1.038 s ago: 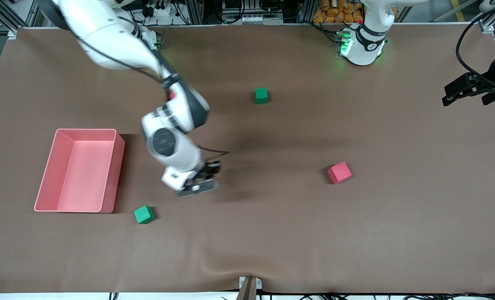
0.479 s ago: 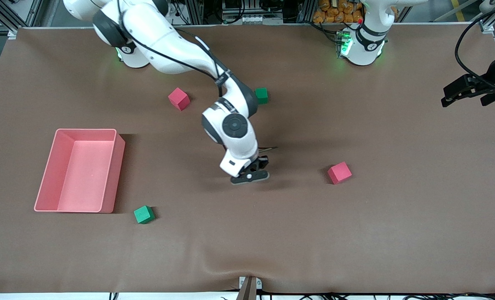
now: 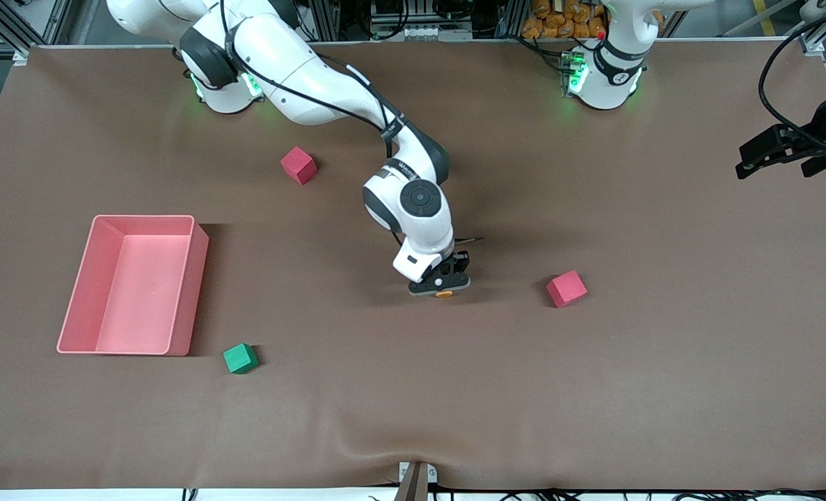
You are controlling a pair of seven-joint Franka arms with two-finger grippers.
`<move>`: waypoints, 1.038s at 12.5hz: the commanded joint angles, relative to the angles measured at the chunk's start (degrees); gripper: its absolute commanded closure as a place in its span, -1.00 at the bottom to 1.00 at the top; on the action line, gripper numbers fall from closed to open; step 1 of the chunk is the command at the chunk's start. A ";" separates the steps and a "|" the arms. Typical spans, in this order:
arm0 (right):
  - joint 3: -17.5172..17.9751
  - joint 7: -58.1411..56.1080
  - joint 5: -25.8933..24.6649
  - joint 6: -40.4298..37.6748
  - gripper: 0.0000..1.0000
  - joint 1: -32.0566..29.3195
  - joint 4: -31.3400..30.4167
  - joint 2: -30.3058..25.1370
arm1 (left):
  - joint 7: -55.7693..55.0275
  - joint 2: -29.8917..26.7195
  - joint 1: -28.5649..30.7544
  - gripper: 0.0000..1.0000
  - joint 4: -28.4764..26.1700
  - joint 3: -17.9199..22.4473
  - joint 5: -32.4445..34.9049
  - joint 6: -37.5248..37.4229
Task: Place and upright button with both arms
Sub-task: 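Lower the button upright onto the table and open the right gripper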
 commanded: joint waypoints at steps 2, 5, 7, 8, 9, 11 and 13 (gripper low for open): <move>-0.42 0.75 -3.45 -4.95 -1.00 -2.10 2.30 -1.68 | 1.22 0.32 0.44 -1.00 0.58 -0.35 0.12 -0.25; -0.42 0.40 -2.83 -9.35 -1.00 -5.97 2.21 -4.93 | 0.96 0.76 0.09 -1.00 0.67 -0.35 0.03 -0.25; -0.77 -2.65 -2.83 -12.33 -1.00 -8.96 1.95 -5.47 | 0.61 1.37 -0.35 -1.00 0.67 -0.35 0.03 -0.25; -2.16 -7.20 -2.83 -15.83 -1.00 -9.84 1.94 -5.73 | 0.52 1.90 -0.43 -1.00 0.76 -0.44 0.03 -0.25; -3.92 -12.82 -2.74 -19.61 -1.00 -10.28 1.94 -6.43 | 0.52 2.95 -0.52 -1.00 0.85 -0.61 -0.23 -0.25; -7.69 -18.05 -2.39 -24.89 -1.00 -10.29 1.77 -7.92 | -0.27 5.05 -0.87 -1.00 0.85 -0.79 -2.16 -0.17; -10.86 -20.41 -2.30 -29.91 -1.00 -11.07 0.46 -10.29 | -3.07 7.95 -2.62 -1.00 1.72 -1.93 -2.25 0.09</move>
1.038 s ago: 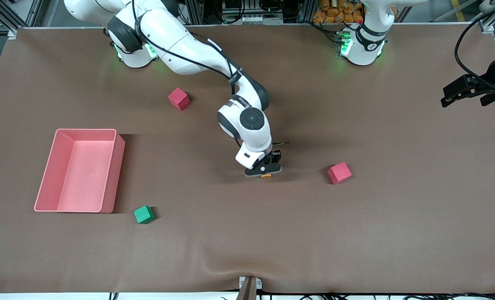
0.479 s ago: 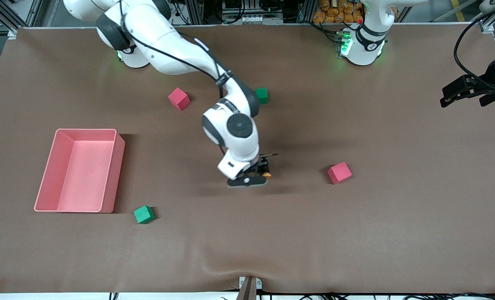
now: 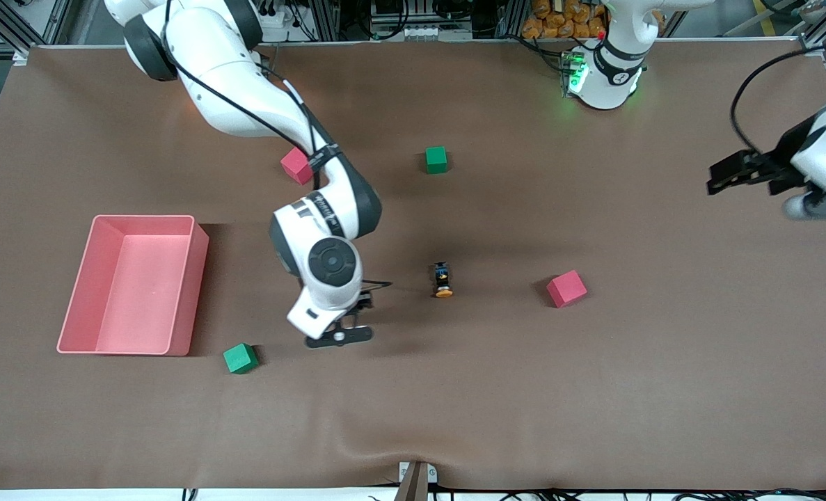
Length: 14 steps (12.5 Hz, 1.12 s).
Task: Place and upright button with both arms
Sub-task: 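Lower the button upright onto the table and open the right gripper, then withdraw the right gripper while the left gripper reaches the button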
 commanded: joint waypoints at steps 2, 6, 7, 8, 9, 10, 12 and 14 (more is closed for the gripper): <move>-2.59 -11.45 -0.45 -6.14 -1.00 -4.15 -5.33 -6.37 | -6.06 7.23 -4.31 -1.00 4.30 -0.65 -0.79 0.15; -3.72 -28.95 -0.45 -5.98 -1.00 -12.59 -12.63 -11.39 | -17.23 16.81 -12.13 -1.00 10.63 -0.65 -0.70 1.47; -4.95 -31.51 -0.45 -5.98 -1.00 -13.04 -13.07 -11.57 | -19.16 18.22 -13.71 -1.00 10.72 -0.65 -0.70 3.74; -7.40 -33.53 0.77 -5.98 -1.00 -13.13 -13.51 -11.49 | -22.23 19.46 -15.82 -1.00 10.73 -0.65 -0.79 5.85; -9.60 -35.47 3.74 -5.89 -1.00 -13.57 -14.65 -11.49 | -24.78 20.69 -17.40 -1.00 10.81 -0.65 -0.79 6.74; -11.88 -37.40 6.55 -5.72 -1.00 -14.36 -15.62 -11.57 | -26.20 21.48 -18.81 -1.00 10.81 -0.65 -0.79 7.62; -12.96 -41.18 8.25 -5.37 -1.00 -18.03 -15.71 -11.49 | -27.26 24.46 -19.44 -1.00 10.81 -0.74 -3.05 8.15; -12.96 -42.25 8.60 -4.93 -1.00 -20.77 -15.71 -11.49 | -28.41 27.28 -22.23 -1.00 10.81 -0.21 -2.90 13.58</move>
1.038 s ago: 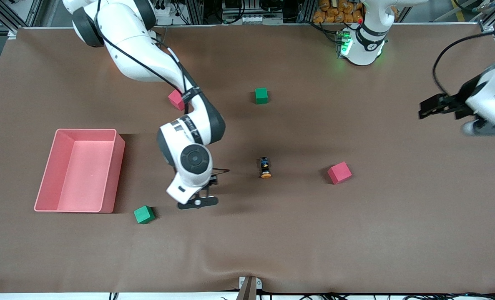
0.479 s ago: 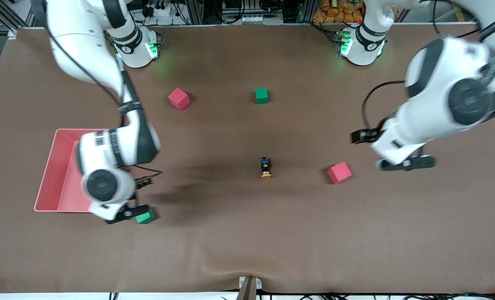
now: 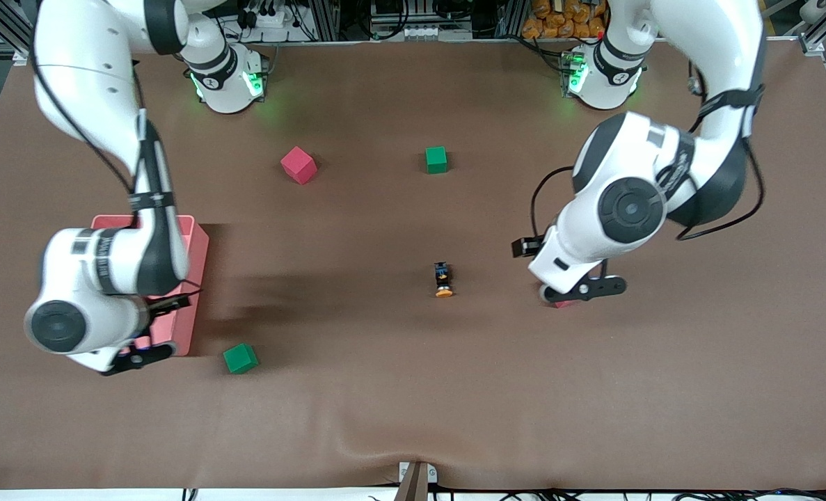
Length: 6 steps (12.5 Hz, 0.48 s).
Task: Place and upright button with both arms
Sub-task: 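Withdraw the right gripper while the left gripper reaches the button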
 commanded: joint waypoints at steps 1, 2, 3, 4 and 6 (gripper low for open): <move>0.50 -1.78 1.68 0.80 -1.00 -2.99 -2.29 -2.12 | -1.76 3.71 -3.89 -1.00 2.39 1.77 -0.62 4.02; 0.50 -1.78 1.77 0.80 -1.00 -3.78 -2.29 -2.20 | -2.90 3.80 -3.99 -1.00 3.09 2.21 -0.70 4.90; 0.50 -1.78 2.12 0.88 -1.00 -4.83 -2.46 -2.73 | -4.22 4.24 -3.99 -1.00 3.10 2.22 -0.79 5.08; 0.50 -1.87 3.51 1.67 -1.00 -5.72 -4.29 -3.43 | -5.19 5.64 -4.34 -1.00 3.62 1.96 -0.79 5.43; 0.58 -2.31 4.58 10.40 -1.00 -6.16 -14.53 -8.85 | -7.64 8.01 -5.75 -1.00 4.68 1.78 -1.23 6.13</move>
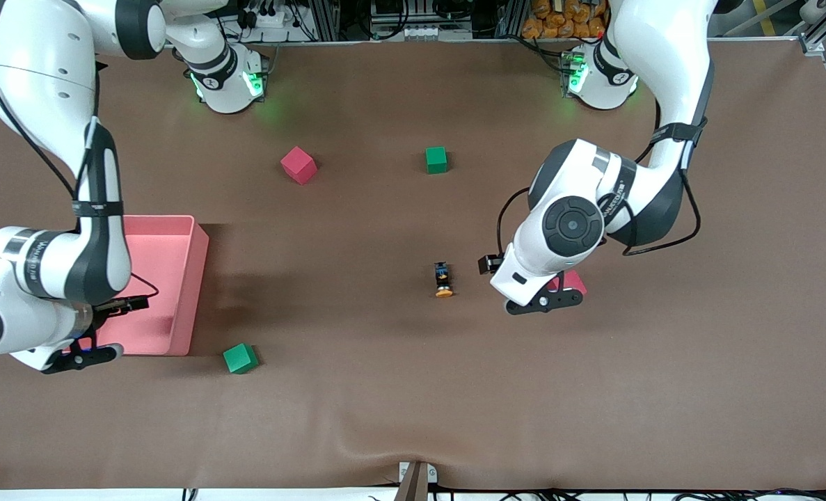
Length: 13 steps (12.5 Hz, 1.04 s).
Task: Place and upright button with both arms
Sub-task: 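Withdraw the right gripper while the left gripper reaches the button, then close the left gripper on the button base while the right gripper rises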
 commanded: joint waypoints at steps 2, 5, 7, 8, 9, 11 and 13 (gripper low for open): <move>0.73 -9.21 1.48 21.17 -1.00 -0.84 -24.01 -12.46 | -5.99 6.29 -1.97 -1.00 2.87 0.06 -2.46 5.68; 1.08 -11.53 1.57 21.30 -1.00 -3.21 -24.30 -13.87 | -8.35 9.55 -5.65 -1.00 3.05 0.40 -3.71 12.09; 2.65 -10.92 1.57 19.29 -1.00 -4.35 -24.22 -15.45 | -9.25 12.18 -7.86 -1.00 3.84 1.37 -3.62 15.61; 7.19 -10.66 1.57 18.06 -1.00 -8.01 -24.22 -17.03 | -8.90 13.67 -8.56 -1.00 5.41 1.46 -3.45 16.06; 12.72 -8.74 1.31 17.09 -1.00 -12.23 -24.30 -18.26 | -8.98 14.73 -9.52 -1.00 6.29 1.55 -3.44 16.42; 17.86 -1.64 -0.09 14.81 -1.00 -15.43 -24.30 -19.94 | -8.72 15.97 -9.71 -1.00 6.04 1.55 -3.27 17.56; 18.04 2.42 -2.29 13.22 -1.00 -14.04 -24.04 -20.99 | -7.15 16.67 -9.53 -1.00 5.60 1.46 -3.27 17.56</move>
